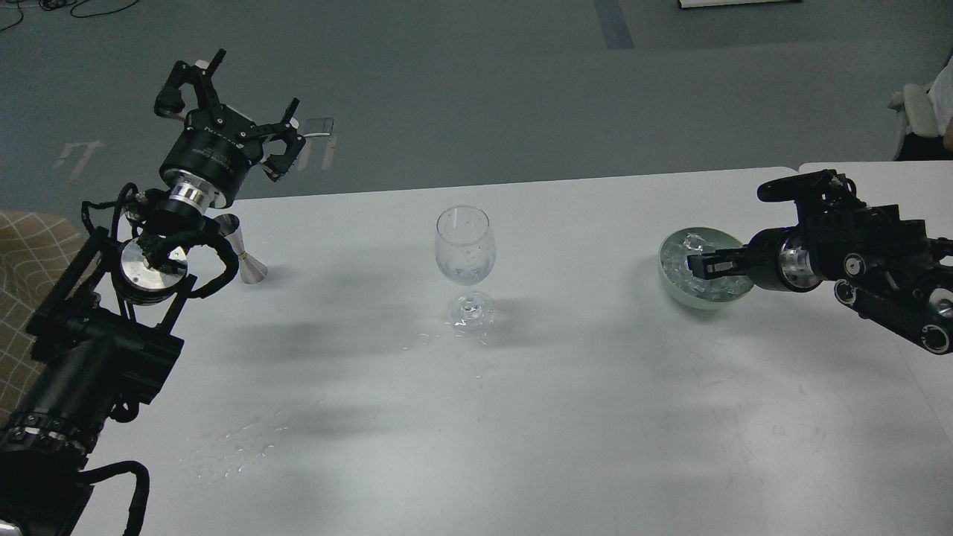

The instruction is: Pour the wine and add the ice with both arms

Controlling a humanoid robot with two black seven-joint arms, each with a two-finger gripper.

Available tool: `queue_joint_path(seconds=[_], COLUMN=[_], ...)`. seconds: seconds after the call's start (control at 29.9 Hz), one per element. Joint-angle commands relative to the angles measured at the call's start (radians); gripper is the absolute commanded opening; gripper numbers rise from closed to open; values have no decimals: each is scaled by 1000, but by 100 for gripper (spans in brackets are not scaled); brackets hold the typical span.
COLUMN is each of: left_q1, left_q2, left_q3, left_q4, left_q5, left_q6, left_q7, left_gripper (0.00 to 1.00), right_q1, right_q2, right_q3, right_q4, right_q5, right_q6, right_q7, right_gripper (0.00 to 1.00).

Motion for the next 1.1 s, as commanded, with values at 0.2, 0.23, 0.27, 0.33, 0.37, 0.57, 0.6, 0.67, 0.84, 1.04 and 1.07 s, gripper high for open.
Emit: queue_joint_path(seconds=[0.2,0.23,0.27,0.33,0.37,0.57,0.6,0.67,0.84,1.04,1.07], left_q1=[6,6,6,6,6,6,6,7,11,11,11], left_q2=[2,2,2,2,2,4,2,2,4,5,5], left_q3=[-2,-2,-2,-2,-2,-2,-2,-2,-2,-2,-2], left_q4=[0,0,0,0,0,0,0,0,0,0,0], left_q5=[0,0,0,0,0,0,0,0,0,0,0], left_q6=[5,6,6,6,6,6,6,6,6,6,6], left_q7=[-2,0,-2,-2,-2,-2,0,0,0,0,0], left_gripper=[98,98,98,98,98,98,98,98,98,98,98], right_q1=[0,0,0,1,1,3,3,3,6,14,12], right_q2=[0,0,0,0,0,-11,-13,-17,-56,-138,-155], right_q3=[0,-1,0,0,0,2,2,3,17,84,106], right_q4=[2,2,2,5,6,11,11,14,63,153,173], right_q5=[3,3,3,5,6,8,9,9,11,12,12], right_q6=[5,5,5,7,7,7,7,7,5,5,3], right_q7=[0,0,0,0,0,2,2,5,2,2,0], right_gripper=[32,32,32,32,32,32,31,31,31,31,31])
